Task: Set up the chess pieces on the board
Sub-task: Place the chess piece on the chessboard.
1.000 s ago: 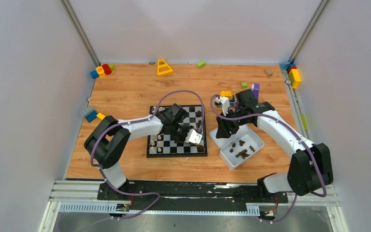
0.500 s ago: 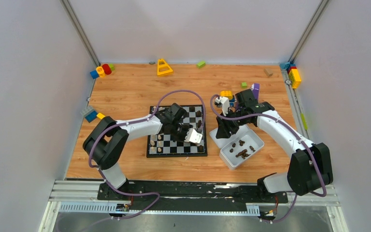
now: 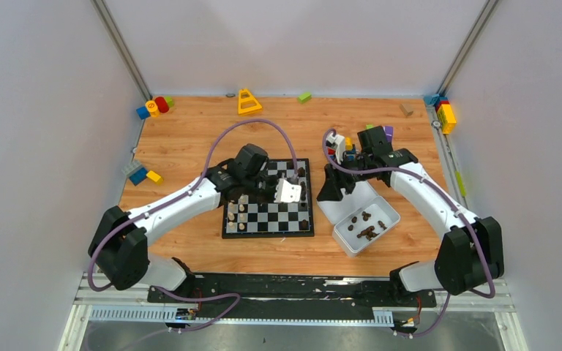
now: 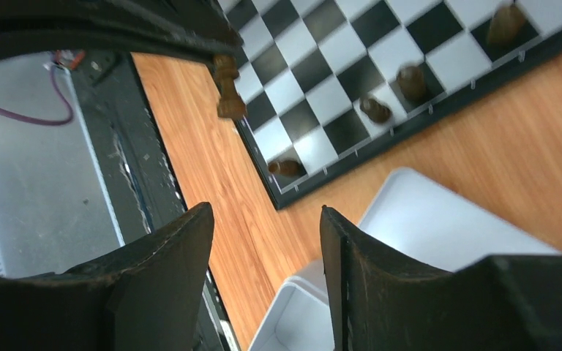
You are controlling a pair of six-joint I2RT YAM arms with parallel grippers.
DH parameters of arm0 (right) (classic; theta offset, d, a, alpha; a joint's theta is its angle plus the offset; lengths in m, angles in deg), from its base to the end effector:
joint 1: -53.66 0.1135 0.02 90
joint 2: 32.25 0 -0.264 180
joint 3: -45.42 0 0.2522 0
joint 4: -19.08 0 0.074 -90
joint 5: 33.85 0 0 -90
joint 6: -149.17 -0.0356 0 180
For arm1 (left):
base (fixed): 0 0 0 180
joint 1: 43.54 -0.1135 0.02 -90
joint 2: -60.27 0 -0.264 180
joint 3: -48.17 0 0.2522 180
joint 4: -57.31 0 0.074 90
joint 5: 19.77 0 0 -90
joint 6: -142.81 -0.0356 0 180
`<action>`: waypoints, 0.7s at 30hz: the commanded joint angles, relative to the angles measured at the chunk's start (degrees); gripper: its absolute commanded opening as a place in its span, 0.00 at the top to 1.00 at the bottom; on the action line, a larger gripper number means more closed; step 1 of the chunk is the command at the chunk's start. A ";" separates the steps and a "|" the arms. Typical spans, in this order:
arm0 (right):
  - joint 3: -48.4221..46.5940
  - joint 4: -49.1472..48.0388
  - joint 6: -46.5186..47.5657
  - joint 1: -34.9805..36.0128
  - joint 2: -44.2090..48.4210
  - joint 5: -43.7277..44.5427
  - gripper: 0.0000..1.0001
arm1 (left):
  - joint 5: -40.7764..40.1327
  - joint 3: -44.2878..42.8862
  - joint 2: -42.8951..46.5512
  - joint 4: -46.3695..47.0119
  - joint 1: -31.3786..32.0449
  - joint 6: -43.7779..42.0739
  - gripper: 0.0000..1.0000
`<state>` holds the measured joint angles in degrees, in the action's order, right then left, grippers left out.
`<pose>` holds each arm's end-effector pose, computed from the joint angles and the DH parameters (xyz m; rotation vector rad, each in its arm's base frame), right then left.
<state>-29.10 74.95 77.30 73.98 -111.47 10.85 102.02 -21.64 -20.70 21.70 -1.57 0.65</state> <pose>0.2450 0.1177 0.2659 -1.0643 2.2334 1.0384 0.2086 -0.2128 0.2495 1.8510 1.3696 -0.5685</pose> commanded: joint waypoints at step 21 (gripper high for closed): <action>-12.83 -6.76 -7.84 1.47 -12.75 -20.33 0.43 | -2.23 -11.24 1.11 -4.61 0.03 17.80 0.94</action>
<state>-38.93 69.90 69.68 74.72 -123.54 -6.05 99.44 -30.17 -19.71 16.72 -1.57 16.28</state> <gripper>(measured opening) 0.585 0.123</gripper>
